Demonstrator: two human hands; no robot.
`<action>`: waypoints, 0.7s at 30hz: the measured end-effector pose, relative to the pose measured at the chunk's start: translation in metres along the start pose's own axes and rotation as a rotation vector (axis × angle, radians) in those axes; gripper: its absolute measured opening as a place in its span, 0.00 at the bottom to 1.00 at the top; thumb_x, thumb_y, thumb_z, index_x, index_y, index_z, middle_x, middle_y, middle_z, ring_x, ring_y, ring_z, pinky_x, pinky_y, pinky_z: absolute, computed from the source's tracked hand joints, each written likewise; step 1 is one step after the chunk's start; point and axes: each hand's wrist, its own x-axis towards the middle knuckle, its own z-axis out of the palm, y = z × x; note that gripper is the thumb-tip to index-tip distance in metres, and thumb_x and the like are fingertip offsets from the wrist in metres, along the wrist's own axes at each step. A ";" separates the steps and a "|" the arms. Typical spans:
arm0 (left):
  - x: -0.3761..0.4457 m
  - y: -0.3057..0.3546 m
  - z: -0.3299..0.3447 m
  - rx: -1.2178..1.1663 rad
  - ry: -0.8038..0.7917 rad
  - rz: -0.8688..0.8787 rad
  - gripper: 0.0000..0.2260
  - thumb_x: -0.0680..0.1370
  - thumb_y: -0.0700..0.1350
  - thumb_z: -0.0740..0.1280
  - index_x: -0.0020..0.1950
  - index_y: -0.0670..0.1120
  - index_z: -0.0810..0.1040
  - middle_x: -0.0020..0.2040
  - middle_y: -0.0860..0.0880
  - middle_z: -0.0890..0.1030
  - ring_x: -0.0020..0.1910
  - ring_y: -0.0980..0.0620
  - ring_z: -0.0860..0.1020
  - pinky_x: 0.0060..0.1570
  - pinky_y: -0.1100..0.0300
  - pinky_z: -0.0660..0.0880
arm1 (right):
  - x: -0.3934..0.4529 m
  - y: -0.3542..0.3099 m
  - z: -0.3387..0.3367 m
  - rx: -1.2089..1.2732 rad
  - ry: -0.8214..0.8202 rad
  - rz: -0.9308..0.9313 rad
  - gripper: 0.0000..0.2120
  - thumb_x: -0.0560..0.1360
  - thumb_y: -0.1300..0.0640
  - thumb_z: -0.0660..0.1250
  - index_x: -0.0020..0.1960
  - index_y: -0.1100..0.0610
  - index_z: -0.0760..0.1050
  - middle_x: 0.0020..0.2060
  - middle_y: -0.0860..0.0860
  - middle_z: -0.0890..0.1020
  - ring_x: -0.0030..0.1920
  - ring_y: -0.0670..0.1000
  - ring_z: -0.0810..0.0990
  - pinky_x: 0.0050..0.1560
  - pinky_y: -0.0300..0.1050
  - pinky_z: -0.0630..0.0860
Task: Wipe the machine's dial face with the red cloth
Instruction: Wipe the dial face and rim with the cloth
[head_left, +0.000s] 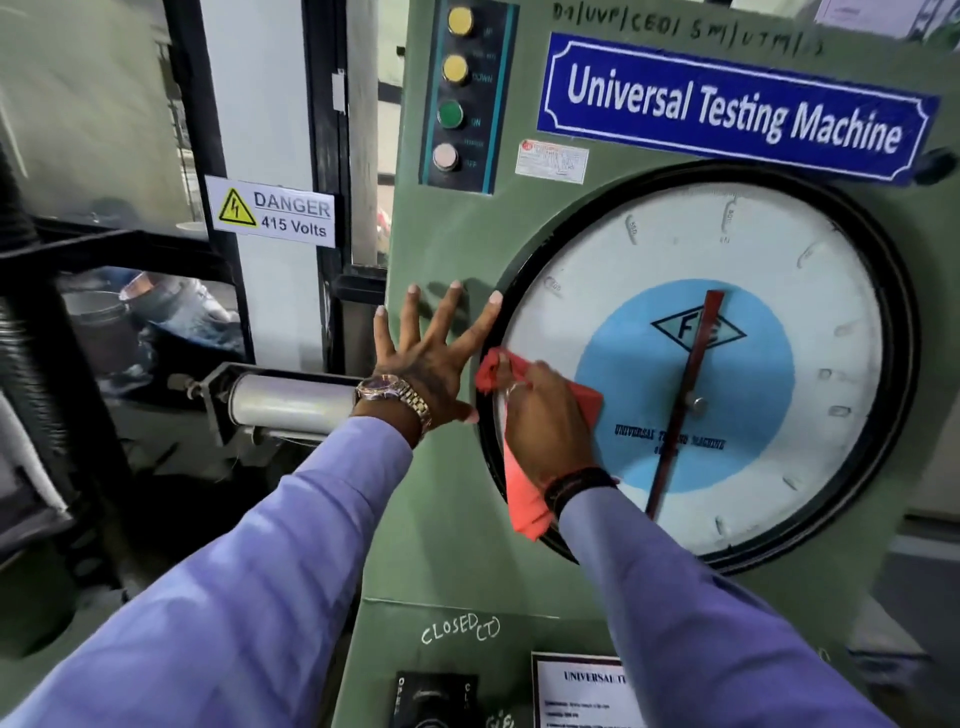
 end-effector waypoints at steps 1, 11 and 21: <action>-0.001 0.000 0.002 -0.009 0.002 -0.006 0.72 0.63 0.70 0.84 0.77 0.73 0.21 0.90 0.53 0.35 0.86 0.27 0.37 0.78 0.20 0.42 | 0.005 -0.002 0.001 -0.009 0.040 0.004 0.18 0.81 0.65 0.64 0.68 0.64 0.82 0.50 0.65 0.82 0.52 0.67 0.83 0.55 0.59 0.80; -0.023 0.006 0.023 -0.094 0.011 -0.040 0.71 0.63 0.71 0.83 0.79 0.73 0.23 0.90 0.55 0.37 0.87 0.28 0.39 0.79 0.21 0.42 | -0.069 0.025 0.058 0.068 -0.136 0.021 0.25 0.87 0.60 0.57 0.84 0.52 0.66 0.62 0.60 0.79 0.68 0.63 0.76 0.74 0.53 0.71; -0.044 0.021 0.026 -0.131 0.021 -0.118 0.69 0.67 0.64 0.84 0.80 0.73 0.26 0.90 0.56 0.45 0.87 0.29 0.41 0.82 0.24 0.46 | -0.116 0.048 0.068 0.185 -0.214 0.142 0.20 0.88 0.53 0.53 0.74 0.46 0.77 0.67 0.47 0.80 0.68 0.52 0.78 0.66 0.37 0.71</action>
